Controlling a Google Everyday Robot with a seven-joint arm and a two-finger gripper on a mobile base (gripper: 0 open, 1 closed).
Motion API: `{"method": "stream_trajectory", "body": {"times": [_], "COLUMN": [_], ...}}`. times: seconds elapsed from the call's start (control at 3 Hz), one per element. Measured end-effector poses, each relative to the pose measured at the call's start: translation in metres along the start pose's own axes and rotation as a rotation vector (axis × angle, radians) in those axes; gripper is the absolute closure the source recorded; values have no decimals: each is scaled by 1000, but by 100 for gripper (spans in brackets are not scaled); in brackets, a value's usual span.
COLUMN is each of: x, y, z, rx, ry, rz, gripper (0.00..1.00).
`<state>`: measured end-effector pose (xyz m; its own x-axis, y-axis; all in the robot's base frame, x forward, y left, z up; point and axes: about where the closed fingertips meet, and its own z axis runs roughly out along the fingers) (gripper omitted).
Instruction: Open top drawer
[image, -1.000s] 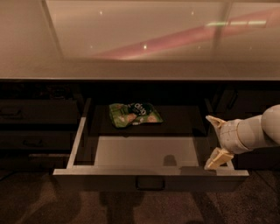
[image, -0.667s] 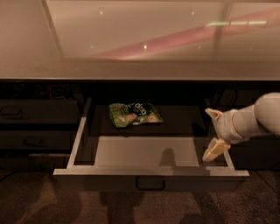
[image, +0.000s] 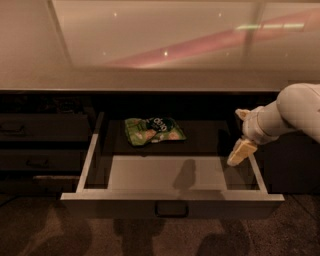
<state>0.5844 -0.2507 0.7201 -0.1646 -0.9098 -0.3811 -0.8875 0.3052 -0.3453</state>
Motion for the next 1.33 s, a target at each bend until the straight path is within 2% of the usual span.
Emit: {"method": "stream_trajectory", "body": {"times": [0.33, 0.67, 1.0, 1.33], "x": [11, 15, 16, 15], "y": [22, 39, 41, 57], "z": [37, 57, 58, 49], "rx": [-46, -65, -67, -89], "ry": [64, 114, 116, 32], "rz": [-26, -64, -66, -76], "gripper": [0, 0, 0, 0]}}
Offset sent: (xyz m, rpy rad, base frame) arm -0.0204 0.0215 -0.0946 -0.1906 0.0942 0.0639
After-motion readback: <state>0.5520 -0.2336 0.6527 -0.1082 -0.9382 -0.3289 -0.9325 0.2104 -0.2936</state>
